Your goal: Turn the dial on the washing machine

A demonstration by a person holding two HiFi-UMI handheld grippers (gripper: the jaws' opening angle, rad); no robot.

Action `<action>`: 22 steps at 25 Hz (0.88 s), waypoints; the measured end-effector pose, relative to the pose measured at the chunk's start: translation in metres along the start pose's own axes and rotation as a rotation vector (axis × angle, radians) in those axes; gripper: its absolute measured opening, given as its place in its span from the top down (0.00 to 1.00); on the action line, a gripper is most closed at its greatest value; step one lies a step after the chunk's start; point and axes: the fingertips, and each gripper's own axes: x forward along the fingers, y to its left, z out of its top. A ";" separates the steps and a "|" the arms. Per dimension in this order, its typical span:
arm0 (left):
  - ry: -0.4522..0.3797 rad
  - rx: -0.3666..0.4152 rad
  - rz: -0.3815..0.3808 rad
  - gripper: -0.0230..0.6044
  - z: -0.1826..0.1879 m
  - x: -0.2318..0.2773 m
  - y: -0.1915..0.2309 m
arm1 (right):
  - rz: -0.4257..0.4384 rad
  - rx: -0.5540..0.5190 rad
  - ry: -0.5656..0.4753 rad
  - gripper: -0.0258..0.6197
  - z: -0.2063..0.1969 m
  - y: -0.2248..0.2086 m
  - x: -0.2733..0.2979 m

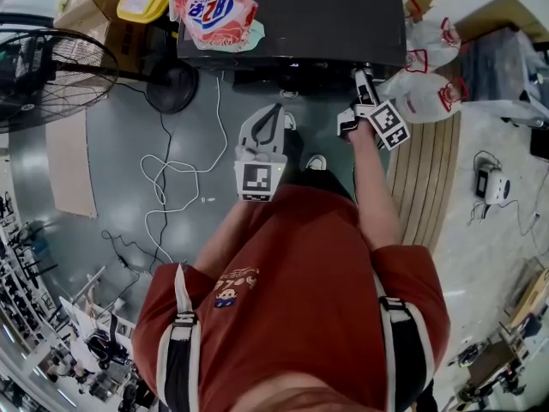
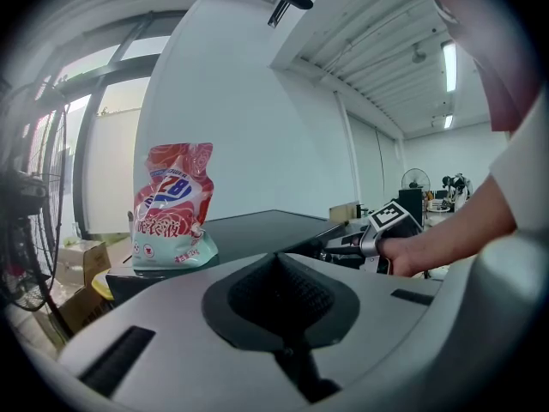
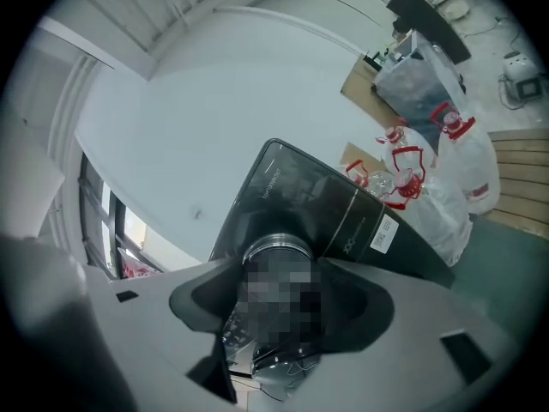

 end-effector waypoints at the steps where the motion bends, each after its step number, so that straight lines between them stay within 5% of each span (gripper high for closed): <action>1: 0.000 -0.001 0.000 0.95 0.000 0.000 0.000 | -0.003 -0.005 0.001 0.54 0.000 0.000 0.000; 13: 0.002 0.000 -0.010 0.95 0.000 0.003 -0.006 | -0.031 -0.099 -0.002 0.54 0.001 0.001 0.001; 22: 0.001 0.000 -0.003 0.95 -0.001 0.000 -0.004 | -0.096 -0.308 0.023 0.54 0.001 0.003 0.001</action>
